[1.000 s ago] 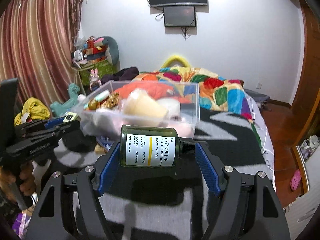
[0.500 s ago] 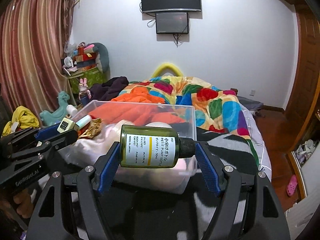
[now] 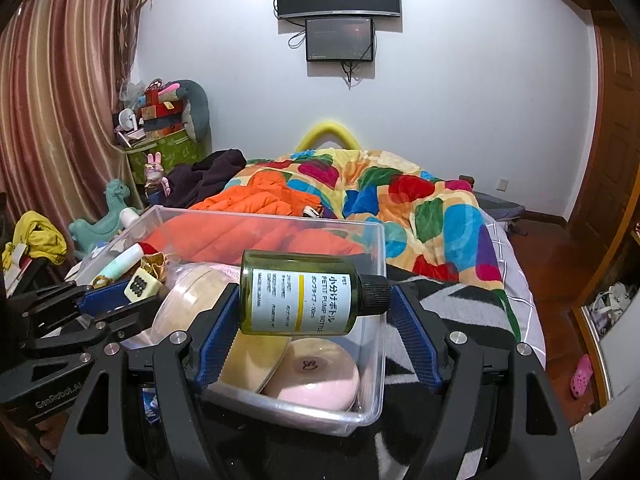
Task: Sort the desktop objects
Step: 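Carry the mahjong tile and green bottle into the clear box and release both, then grasp the blue Max card box with the right tool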
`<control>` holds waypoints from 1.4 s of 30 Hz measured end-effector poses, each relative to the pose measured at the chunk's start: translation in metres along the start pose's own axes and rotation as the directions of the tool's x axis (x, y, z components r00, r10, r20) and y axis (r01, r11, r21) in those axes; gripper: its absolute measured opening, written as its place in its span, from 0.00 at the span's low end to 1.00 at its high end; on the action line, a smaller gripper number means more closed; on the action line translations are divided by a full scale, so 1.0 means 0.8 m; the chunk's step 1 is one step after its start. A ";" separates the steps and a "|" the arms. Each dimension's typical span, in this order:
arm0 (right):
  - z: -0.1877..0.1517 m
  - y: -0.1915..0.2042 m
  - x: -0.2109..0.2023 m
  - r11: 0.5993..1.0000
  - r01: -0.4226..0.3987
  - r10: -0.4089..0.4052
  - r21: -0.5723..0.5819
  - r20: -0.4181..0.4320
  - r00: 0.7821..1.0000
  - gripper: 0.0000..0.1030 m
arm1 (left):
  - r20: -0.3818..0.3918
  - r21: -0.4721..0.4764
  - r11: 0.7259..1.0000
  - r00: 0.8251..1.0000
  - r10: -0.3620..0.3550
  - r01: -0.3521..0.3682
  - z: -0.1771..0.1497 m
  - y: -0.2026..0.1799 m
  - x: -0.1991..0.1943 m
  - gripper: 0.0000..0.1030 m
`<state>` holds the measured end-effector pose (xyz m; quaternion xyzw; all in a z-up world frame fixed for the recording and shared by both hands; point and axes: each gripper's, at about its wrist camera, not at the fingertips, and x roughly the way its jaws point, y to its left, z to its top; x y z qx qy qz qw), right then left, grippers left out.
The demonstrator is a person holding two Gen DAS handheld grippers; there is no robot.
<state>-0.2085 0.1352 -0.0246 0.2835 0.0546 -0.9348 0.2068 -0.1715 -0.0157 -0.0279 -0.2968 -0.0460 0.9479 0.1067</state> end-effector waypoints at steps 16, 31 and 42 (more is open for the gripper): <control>-0.004 0.000 0.004 1.000 0.008 -0.008 0.023 -0.007 1.000 0.72 | 0.033 0.019 1.000 0.999 0.007 -0.008 -0.006 -0.006 -0.008 0.55; -0.010 0.020 -0.057 1.000 -0.024 0.025 -0.006 0.033 0.999 0.78 | 0.094 0.025 0.997 0.993 0.077 -0.079 -0.011 -0.014 -0.040 0.67; -0.040 0.035 -0.066 0.996 -0.083 0.083 0.037 -0.021 0.996 0.87 | 0.061 -0.020 0.983 0.981 0.182 -0.181 -0.045 0.018 -0.081 0.84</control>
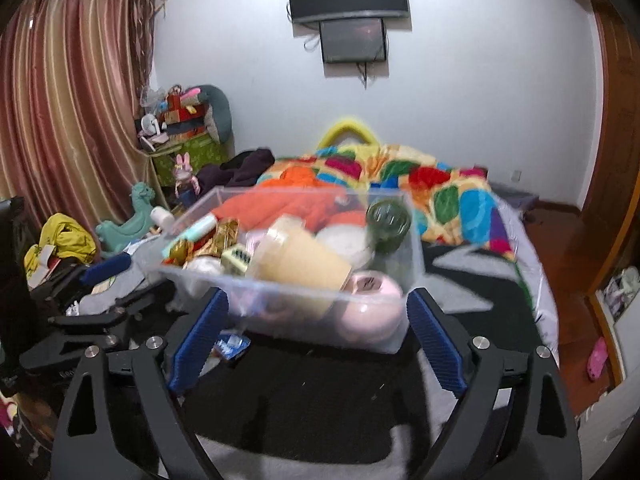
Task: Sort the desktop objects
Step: 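Grasp the blue Max card box with the right tool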
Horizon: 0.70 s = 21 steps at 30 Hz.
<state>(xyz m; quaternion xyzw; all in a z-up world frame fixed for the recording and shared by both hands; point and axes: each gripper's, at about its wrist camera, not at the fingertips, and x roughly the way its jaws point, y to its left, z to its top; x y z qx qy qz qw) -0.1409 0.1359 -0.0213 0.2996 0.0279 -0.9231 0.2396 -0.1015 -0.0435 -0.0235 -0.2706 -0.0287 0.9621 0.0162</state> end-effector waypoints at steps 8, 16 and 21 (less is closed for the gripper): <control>-0.029 0.023 0.037 1.000 -0.023 0.022 -0.011 -0.124 0.992 0.87 | -0.092 -0.016 0.998 0.994 -0.055 0.054 -0.025 0.020 0.011 0.86; -0.030 0.050 0.070 0.995 -0.099 0.099 0.008 -0.210 0.973 0.85 | -0.095 -0.180 0.983 0.994 -0.062 0.044 -0.030 0.059 0.010 0.86; -0.034 0.057 0.091 0.993 -0.111 0.119 0.046 -0.253 0.960 0.79 | -0.064 -0.225 0.973 0.996 -0.070 0.054 -0.032 0.073 0.003 0.86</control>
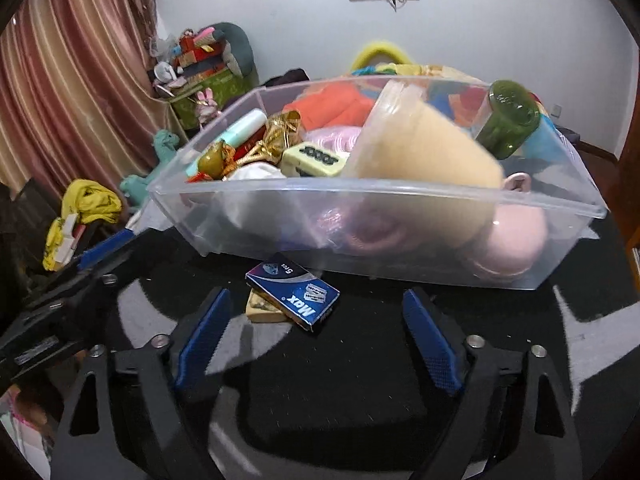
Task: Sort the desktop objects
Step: 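Grasp the blue Max card box with the right tool, then grasp the gold tile with the left tool while the right tool holds the Max box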
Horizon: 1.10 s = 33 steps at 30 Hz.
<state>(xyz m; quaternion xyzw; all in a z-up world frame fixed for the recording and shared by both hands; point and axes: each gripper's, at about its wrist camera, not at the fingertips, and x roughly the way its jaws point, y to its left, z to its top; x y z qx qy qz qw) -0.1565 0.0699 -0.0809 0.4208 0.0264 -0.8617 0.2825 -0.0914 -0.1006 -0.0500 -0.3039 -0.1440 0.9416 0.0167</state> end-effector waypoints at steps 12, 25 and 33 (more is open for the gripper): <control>-0.002 0.010 0.007 0.999 0.002 -0.003 -0.050 -0.020 1.000 0.47 | -0.002 0.064 0.998 1.000 0.016 -0.016 -0.002 -0.013 0.002 0.88; -0.029 -0.055 -0.071 0.996 0.074 -0.079 0.047 0.119 0.990 0.47 | -0.150 0.299 0.954 0.987 0.063 -0.015 -0.010 -0.076 0.036 0.88; -0.036 -0.078 -0.075 0.993 0.036 -0.051 0.111 0.138 0.989 0.47 | -0.202 0.390 0.920 0.974 0.106 -0.020 -0.011 -0.124 0.061 0.74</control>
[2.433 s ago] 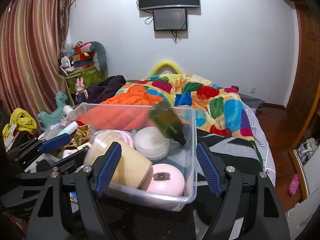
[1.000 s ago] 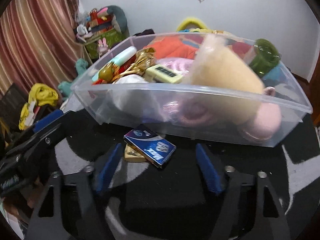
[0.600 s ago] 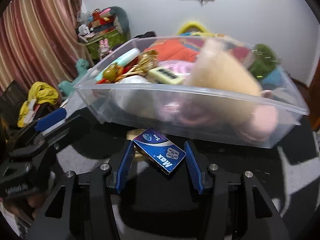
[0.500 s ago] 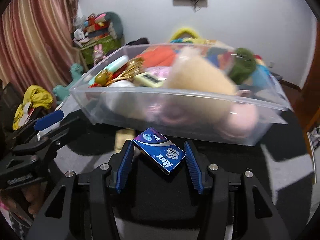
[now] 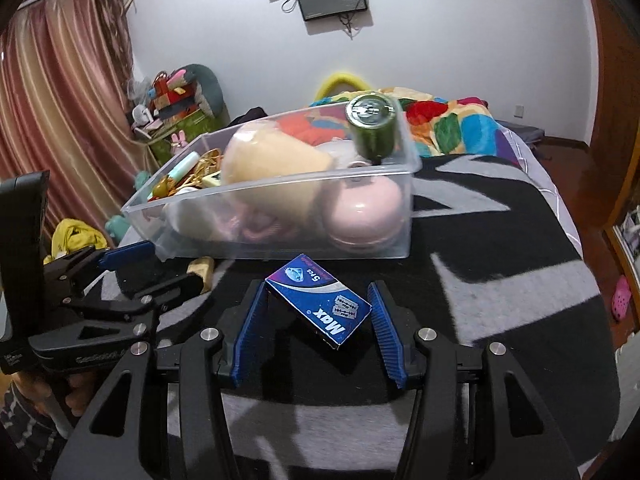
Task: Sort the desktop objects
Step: 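Grasp the gold tile with the left tool while the right tool holds the Max box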
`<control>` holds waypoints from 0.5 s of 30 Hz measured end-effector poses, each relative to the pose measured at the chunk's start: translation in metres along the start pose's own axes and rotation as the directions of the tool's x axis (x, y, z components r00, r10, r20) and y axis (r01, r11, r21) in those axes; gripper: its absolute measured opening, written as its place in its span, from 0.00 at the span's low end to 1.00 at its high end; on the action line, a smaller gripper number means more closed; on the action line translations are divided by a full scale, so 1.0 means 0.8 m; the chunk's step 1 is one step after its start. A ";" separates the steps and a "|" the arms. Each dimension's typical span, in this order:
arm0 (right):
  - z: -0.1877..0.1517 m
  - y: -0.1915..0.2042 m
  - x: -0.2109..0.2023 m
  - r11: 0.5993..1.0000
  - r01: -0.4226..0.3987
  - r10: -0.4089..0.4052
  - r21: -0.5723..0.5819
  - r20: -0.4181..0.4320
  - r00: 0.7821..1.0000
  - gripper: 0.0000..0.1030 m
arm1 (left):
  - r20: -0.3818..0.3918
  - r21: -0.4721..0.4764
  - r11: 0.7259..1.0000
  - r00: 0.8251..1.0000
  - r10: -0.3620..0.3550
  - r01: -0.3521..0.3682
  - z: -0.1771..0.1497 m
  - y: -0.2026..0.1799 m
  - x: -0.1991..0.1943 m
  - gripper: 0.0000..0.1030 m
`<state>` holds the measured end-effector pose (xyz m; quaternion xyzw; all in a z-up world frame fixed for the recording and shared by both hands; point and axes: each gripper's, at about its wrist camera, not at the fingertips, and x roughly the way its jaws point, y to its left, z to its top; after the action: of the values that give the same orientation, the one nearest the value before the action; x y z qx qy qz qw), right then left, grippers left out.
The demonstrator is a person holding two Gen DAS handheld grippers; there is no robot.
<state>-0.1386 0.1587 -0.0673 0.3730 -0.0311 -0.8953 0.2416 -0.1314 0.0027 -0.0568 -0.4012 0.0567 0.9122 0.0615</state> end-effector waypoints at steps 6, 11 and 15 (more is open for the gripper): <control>-0.004 -0.015 -0.009 1.000 -0.025 0.024 0.020 0.015 1.000 0.47 | -0.072 -0.051 0.998 0.997 -0.037 0.034 0.004 -0.004 0.030 0.59; -0.005 -0.019 -0.008 0.999 -0.040 0.040 0.027 0.013 0.999 0.47 | -0.036 -0.053 0.998 0.999 -0.033 0.031 -0.001 -0.009 0.023 0.41; -0.006 -0.015 -0.008 0.999 -0.038 0.037 0.017 0.015 0.999 0.47 | 0.000 -0.025 1.000 1.000 -0.010 0.010 -0.010 -0.019 0.009 0.41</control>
<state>-0.1366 0.1729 -0.0696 0.3677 -0.0479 -0.8931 0.2548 -0.1279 0.0173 -0.0679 -0.4024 0.0432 0.9124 0.0612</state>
